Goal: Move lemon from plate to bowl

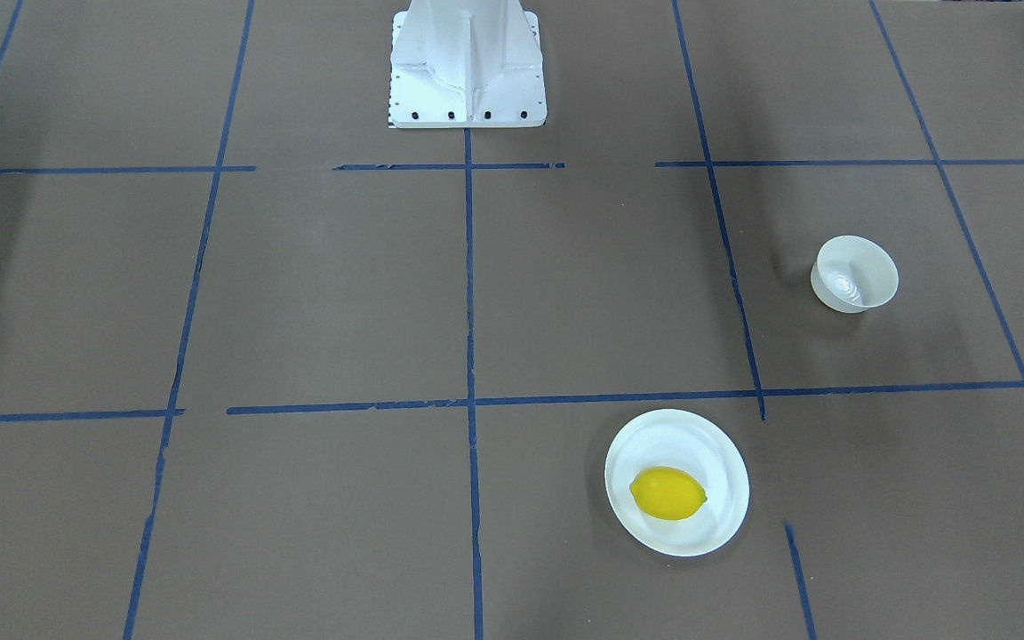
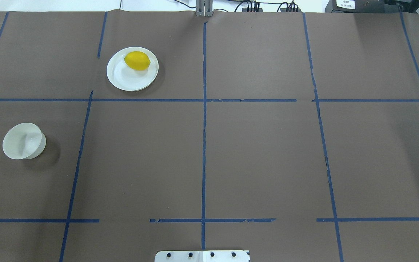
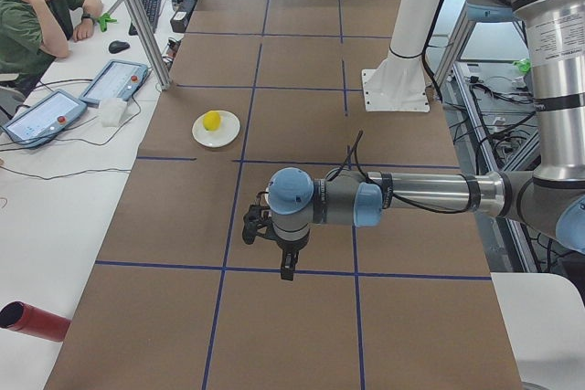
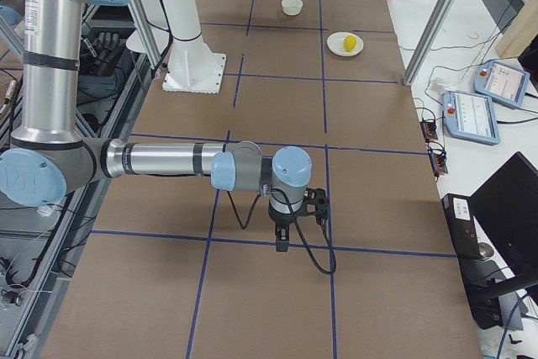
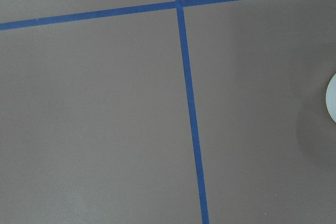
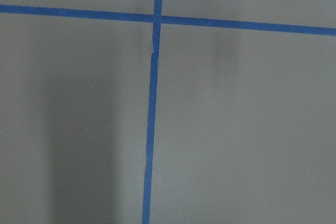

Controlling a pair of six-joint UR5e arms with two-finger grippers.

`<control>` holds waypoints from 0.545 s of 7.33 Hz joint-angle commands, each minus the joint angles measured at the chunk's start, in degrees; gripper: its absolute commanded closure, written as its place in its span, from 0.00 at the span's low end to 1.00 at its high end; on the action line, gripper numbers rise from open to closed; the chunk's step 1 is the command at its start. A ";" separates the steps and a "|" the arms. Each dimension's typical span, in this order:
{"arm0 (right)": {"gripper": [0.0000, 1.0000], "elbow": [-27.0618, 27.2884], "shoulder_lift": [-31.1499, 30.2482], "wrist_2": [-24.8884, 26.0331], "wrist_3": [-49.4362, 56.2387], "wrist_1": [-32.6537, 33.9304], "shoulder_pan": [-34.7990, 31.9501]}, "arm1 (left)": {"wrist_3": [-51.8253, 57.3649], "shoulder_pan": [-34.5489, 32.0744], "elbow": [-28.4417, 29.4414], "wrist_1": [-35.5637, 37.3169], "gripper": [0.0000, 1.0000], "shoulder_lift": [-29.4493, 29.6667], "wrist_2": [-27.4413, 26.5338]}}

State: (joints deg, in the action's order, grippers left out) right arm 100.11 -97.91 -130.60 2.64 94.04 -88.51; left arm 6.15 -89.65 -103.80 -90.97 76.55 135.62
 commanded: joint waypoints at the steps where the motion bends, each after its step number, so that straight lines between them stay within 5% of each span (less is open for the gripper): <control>1: 0.00 0.00 0.00 0.00 0.00 0.00 0.00 | 0.09 0.00 0.00 -0.09 0.00 0.00 0.00; 4: 0.00 -0.09 0.00 0.00 0.00 0.00 0.00 | 0.35 0.00 -0.43 -0.96 0.00 0.35 0.18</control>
State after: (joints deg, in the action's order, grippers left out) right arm 100.10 -97.91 -130.61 2.64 94.04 -88.51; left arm 6.39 -89.65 -103.83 -91.36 76.77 135.75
